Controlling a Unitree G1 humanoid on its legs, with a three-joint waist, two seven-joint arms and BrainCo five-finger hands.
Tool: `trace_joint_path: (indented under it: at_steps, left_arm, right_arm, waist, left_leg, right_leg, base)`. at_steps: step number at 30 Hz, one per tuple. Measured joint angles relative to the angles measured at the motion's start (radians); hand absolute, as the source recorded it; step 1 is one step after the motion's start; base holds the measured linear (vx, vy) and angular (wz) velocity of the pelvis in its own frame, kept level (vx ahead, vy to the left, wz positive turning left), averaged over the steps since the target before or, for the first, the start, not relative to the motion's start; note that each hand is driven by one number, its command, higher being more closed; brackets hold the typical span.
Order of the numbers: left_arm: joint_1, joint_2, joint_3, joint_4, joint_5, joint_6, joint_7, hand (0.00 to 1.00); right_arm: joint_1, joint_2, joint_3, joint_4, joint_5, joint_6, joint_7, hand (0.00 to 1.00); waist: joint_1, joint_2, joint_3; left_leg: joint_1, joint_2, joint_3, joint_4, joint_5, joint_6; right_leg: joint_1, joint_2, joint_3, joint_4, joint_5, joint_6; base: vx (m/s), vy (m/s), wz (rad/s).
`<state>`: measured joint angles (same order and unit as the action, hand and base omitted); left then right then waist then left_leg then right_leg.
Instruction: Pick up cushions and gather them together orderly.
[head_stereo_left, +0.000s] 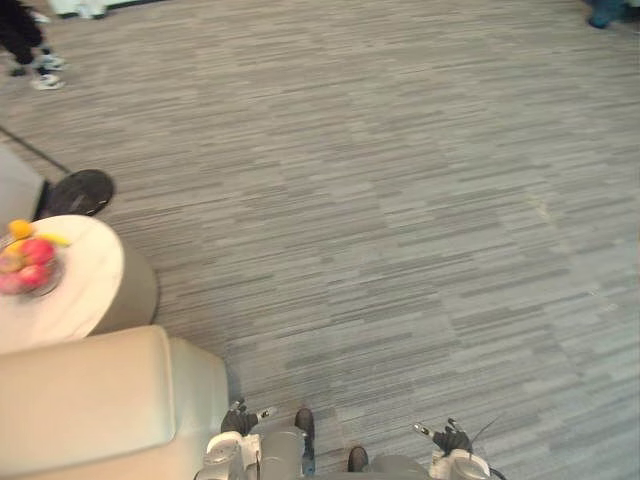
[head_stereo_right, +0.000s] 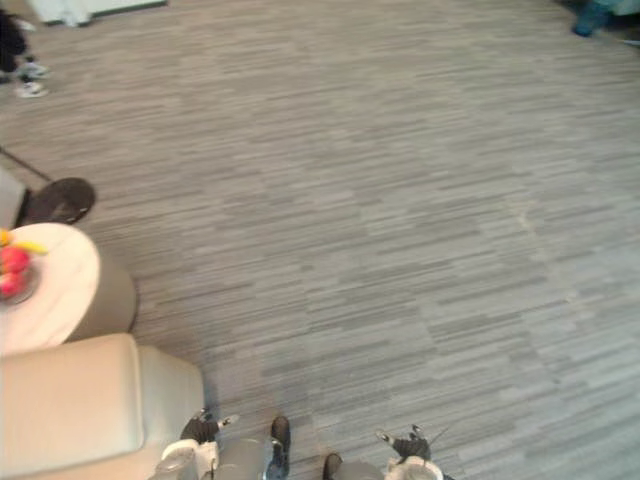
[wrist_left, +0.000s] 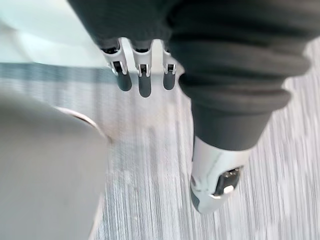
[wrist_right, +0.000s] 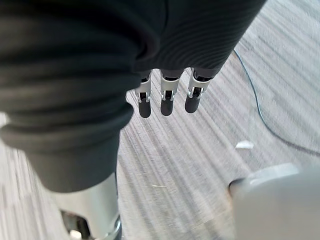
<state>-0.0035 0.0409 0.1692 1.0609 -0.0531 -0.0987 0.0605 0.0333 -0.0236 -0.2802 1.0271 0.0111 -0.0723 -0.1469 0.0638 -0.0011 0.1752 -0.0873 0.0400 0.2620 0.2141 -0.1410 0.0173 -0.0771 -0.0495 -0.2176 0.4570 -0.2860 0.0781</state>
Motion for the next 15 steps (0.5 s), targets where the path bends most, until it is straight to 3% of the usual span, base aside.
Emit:
trace_joint_path:
  at_steps: [2, 5, 7, 9, 10, 11, 12, 14, 15]
  left_arm:
    - [-0.001, 0.006, -0.003, 0.02, 0.0, 0.003, 0.0, 0.0]
    - [-0.002, 0.027, -0.025, 0.032, 0.0, 0.005, 0.001, 0.0]
    - [-0.004, 0.04, -0.043, 0.032, 0.002, 0.011, 0.001, 0.0]
    - [-0.006, 0.047, -0.051, 0.034, 0.005, 0.018, 0.001, 0.0]
    - [-0.005, 0.048, -0.051, 0.035, 0.005, 0.018, 0.001, 0.0]
    - [-0.002, 0.054, -0.054, 0.036, 0.006, 0.018, 0.001, 0.0]
    - [-0.002, 0.051, -0.052, 0.038, 0.01, 0.018, 0.002, 0.0]
    - [0.006, 0.009, -0.051, 0.051, 0.011, 0.018, -0.001, 0.0]
    - [0.005, 0.006, -0.051, 0.051, 0.011, 0.018, -0.001, 0.0]
  right_arm:
    - [-0.019, -0.007, 0.011, 0.017, -0.001, 0.001, 0.002, 0.0]
    - [-0.031, -0.009, 0.012, 0.023, 0.0, 0.001, 0.003, 0.0]
    - [-0.041, -0.014, 0.011, 0.038, 0.0, 0.002, 0.003, 0.0]
    - [-0.05, -0.026, 0.01, 0.048, 0.01, 0.003, 0.005, 0.0]
    - [-0.05, -0.026, 0.01, 0.048, 0.01, 0.003, 0.005, 0.0]
    - [-0.043, -0.023, 0.012, 0.049, 0.01, 0.004, 0.008, 0.0]
    - [-0.046, -0.031, 0.013, 0.05, 0.01, 0.003, 0.01, 0.0]
    - [-0.048, -0.061, 0.018, 0.047, 0.01, 0.0, 0.011, 0.0]
    - [-0.049, -0.061, 0.018, 0.047, 0.01, 0.001, 0.011, 0.0]
  waist:
    - [-0.009, 0.004, 0.0]
    - [-0.012, 0.007, 0.001]
    - [-0.014, 0.006, 0.001]
    - [-0.021, 0.012, 0.006]
    - [-0.023, 0.007, 0.006]
    - [-0.026, -0.014, -0.004]
    - [-0.024, -0.007, -0.006]
    - [-0.031, 0.038, -0.036]
    - [-0.031, 0.041, -0.036]
  left_leg:
    - [0.043, 0.022, 0.061, -0.036, 0.0, 0.0]
    - [0.077, 0.078, 0.115, -0.064, -0.012, -0.02]
    - [0.092, 0.117, 0.143, -0.065, -0.028, -0.053]
    - [0.144, 0.169, 0.176, -0.07, -0.034, -0.113]
    - [0.155, 0.172, 0.181, -0.071, -0.036, -0.126]
    - [0.186, 0.175, 0.191, -0.074, -0.047, -0.168]
    - [0.222, 0.199, 0.196, -0.079, -0.053, -0.197]
    - [0.219, 0.274, 0.188, -0.039, -0.036, -0.228]
    - [0.216, 0.279, 0.185, -0.029, -0.035, -0.229]
  right_leg:
    - [-0.029, -0.05, -0.105, -0.012, -0.003, -0.014]
    - [-0.052, -0.065, -0.189, -0.157, 0.05, -0.026]
    - [-0.097, -0.084, -0.221, -0.225, 0.122, -0.029]
    - [-0.153, -0.148, -0.273, -0.216, 0.205, -0.019]
    - [-0.156, -0.161, -0.28, -0.215, 0.215, -0.02]
    - [-0.169, -0.2, -0.304, -0.196, 0.263, -0.029]
    - [-0.175, -0.188, -0.312, -0.123, 0.241, -0.065]
    - [-0.239, -0.128, -0.271, -0.004, 0.099, -0.084]
    - [-0.239, -0.123, -0.27, -0.004, 0.096, -0.086]
  base:
    - [0.15, 0.016, -0.92]
    - [0.16, -0.125, -0.83]
    - [0.15, -0.256, -0.63]
    - [0.22, -0.4, -0.46]
    - [0.16, -0.284, -0.2]
    - [0.21, -0.319, -0.32]
    - [0.24, -0.403, -0.46]
    - [0.26, -0.456, -0.66]
    - [0.25, -0.469, -0.64]
